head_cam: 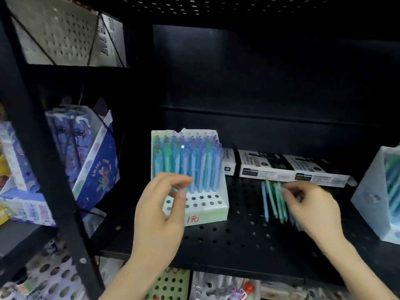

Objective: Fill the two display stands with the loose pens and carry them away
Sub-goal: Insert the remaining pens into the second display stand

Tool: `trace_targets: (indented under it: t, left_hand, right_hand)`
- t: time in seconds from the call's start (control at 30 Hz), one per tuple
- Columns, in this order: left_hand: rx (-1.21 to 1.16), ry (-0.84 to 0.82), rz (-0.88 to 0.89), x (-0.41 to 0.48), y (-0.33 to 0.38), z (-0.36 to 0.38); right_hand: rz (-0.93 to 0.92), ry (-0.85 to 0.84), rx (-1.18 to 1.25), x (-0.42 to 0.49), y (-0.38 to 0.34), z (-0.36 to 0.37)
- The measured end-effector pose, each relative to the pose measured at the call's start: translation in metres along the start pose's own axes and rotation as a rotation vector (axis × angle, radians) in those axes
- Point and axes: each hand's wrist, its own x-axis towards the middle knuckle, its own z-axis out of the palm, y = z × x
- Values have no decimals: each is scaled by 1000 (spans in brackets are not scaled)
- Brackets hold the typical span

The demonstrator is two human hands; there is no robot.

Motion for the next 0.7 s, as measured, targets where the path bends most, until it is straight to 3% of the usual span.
trace_targets:
  t: [0.1,0.2,0.5,0.7]
  left_hand:
    - [-53,-132,-23,3,14,35]
    - [-39,-337,-81,10,15,79]
    - [299,-692,-381,38,-4,178]
    - [93,-692,-672,50,-10,208]
  right_hand:
    - [81,-98,-88,13,31,-4]
    - [153,-238,-25,27,39,-3]
    - [275,-347,151,39,46,10]
    - [288,-390,195,39,52,8]
